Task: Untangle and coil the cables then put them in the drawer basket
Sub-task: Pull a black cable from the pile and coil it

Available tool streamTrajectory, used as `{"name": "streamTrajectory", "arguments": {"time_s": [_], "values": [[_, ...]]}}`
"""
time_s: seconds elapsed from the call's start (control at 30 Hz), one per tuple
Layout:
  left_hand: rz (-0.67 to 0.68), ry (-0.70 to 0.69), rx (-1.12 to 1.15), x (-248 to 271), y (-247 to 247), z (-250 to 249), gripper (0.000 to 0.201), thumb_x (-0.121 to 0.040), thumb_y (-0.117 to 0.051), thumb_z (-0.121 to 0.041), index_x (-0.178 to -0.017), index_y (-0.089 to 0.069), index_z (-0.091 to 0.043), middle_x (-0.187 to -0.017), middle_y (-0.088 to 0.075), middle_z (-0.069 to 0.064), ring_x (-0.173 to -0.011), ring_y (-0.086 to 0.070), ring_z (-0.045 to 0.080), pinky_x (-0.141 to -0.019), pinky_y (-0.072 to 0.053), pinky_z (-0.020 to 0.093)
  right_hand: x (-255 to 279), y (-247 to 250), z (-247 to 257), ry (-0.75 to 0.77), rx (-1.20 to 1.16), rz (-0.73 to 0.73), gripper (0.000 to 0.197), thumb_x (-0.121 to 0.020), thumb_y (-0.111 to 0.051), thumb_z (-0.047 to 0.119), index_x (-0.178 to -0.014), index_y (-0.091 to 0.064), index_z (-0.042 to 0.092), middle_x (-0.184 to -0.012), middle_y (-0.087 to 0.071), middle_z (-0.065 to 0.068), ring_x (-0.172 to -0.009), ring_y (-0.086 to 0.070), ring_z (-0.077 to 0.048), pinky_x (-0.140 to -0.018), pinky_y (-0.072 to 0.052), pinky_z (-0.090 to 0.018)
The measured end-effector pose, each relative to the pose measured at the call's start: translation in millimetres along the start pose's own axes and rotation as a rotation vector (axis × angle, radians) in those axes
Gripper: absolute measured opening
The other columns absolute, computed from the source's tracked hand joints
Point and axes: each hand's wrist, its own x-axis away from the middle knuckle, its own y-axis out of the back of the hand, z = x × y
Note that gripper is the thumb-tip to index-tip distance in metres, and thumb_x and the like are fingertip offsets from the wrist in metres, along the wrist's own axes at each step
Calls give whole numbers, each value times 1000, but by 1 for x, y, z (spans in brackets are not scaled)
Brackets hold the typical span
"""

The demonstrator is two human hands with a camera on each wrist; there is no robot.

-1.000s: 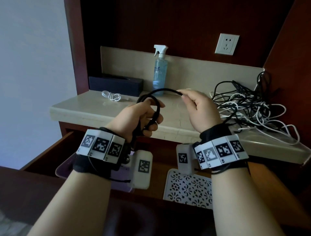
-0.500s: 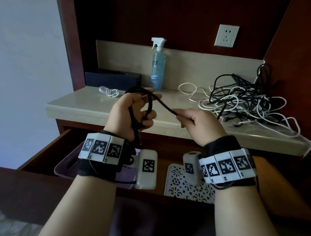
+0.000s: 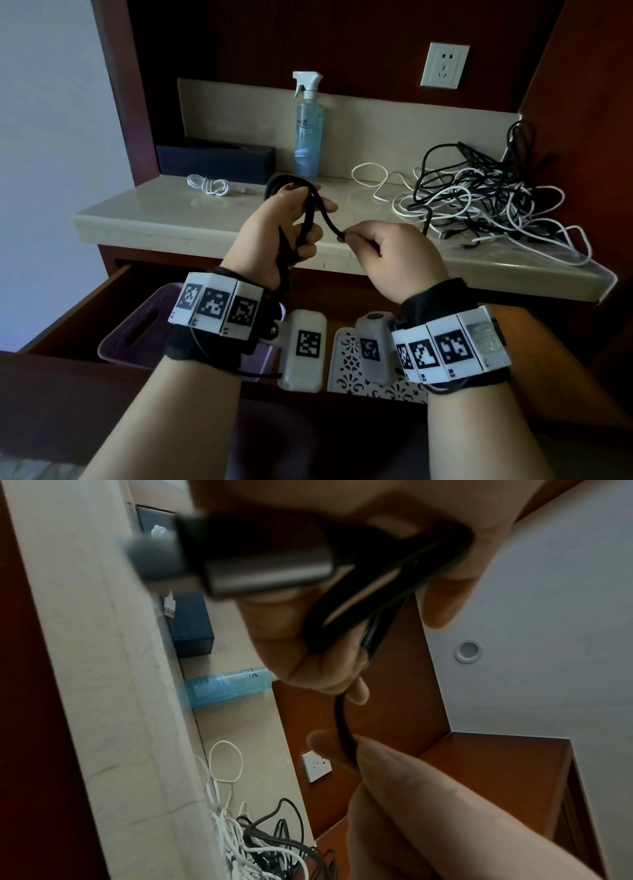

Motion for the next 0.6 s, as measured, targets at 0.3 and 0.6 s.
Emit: {"name": "streamTrajectory", "arguments": {"time_s": [0.3, 0.6], "values": [[15, -30, 18, 2, -2, 3, 16, -85, -50, -24, -96, -44, -14, -78, -56, 5, -54, -37, 10, -45, -25, 18, 3, -2, 3, 9, -76, 22, 23, -94, -47, 32, -101, -69, 26, -82, -66, 3, -74, -56, -15, -62, -41, -26], [-164, -65, 162, 3, 17, -11, 29, -99, -36, -39, -86, -48, -17, -70, -53, 1, -60, -40, 11, -56, -29, 20, 7, 12, -24, 103, -21, -127, 16, -88, -57, 30, -94, -66, 19, -75, -57, 13, -73, -49, -6, -87, -31, -24]]}}
